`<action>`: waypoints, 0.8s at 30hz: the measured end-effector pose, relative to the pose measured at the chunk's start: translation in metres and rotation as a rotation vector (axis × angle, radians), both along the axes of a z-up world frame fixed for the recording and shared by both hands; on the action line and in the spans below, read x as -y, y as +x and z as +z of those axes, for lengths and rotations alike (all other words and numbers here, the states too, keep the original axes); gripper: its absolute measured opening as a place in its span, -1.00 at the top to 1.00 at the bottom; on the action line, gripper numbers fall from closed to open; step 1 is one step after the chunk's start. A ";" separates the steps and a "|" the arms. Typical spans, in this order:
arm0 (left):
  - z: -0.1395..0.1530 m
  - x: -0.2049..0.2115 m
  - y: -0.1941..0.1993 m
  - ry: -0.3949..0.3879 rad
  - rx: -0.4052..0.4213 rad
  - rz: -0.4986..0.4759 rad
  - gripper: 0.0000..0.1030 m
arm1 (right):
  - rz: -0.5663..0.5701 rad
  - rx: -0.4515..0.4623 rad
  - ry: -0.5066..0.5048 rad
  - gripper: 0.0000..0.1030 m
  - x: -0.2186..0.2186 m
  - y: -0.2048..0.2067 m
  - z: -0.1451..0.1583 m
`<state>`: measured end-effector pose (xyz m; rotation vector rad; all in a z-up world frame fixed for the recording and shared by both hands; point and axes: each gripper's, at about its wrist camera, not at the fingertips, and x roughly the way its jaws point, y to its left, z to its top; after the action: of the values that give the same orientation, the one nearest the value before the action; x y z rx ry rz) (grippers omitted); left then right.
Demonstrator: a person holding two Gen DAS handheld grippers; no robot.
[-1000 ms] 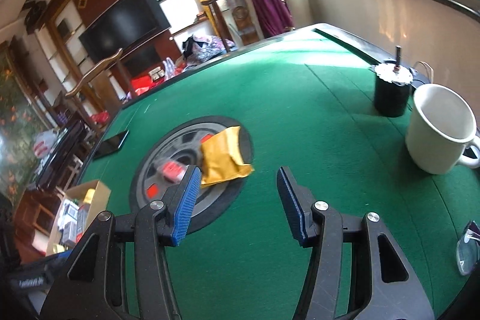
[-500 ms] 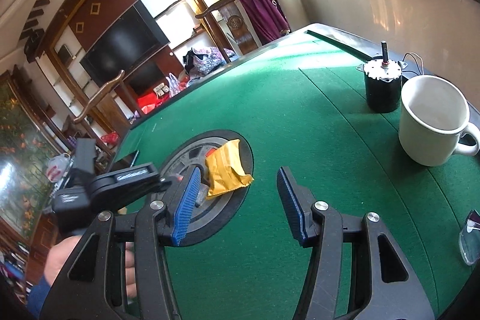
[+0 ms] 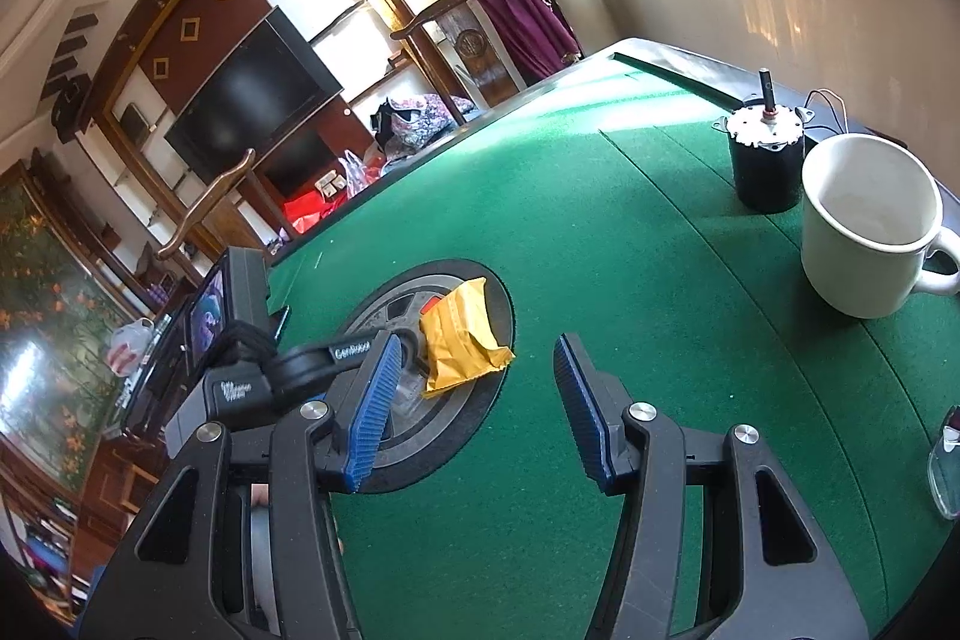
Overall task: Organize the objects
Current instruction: 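Move the left tool to the red-clear packet on the dial and grasp it, then lift the red-clear packet with the left tool while the right tool grasps the gold pouch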
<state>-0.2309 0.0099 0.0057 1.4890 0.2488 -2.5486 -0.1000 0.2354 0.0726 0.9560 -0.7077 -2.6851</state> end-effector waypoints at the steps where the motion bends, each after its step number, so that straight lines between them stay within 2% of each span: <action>1: 0.000 0.002 0.003 -0.008 -0.002 -0.013 0.27 | -0.002 0.001 0.001 -0.03 0.000 0.000 0.000; 2: 0.001 0.005 0.007 -0.016 0.000 -0.026 0.38 | -0.005 0.002 0.001 -0.03 -0.001 0.000 -0.001; 6: 0.002 0.015 0.027 -0.007 -0.014 -0.058 0.39 | -0.011 0.009 0.002 -0.03 -0.002 -0.003 -0.003; 8: 0.001 0.017 0.039 -0.021 -0.030 -0.077 0.46 | -0.011 0.009 0.004 -0.03 -0.002 -0.002 -0.004; 18: -0.002 0.023 0.121 0.026 -0.084 -0.159 0.47 | 0.024 0.037 0.045 -0.03 0.008 -0.009 -0.011; 21: -0.005 0.024 0.138 0.020 -0.120 -0.182 0.47 | 0.044 0.043 0.086 -0.21 0.018 -0.012 -0.014; 24: -0.005 0.026 0.137 0.010 -0.138 -0.199 0.47 | 0.067 0.044 0.161 -0.23 0.034 -0.016 -0.018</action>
<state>-0.0937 -0.0164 0.0009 1.4073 0.1384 -2.8156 -0.1163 0.2014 0.0547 1.0604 -0.4637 -2.7027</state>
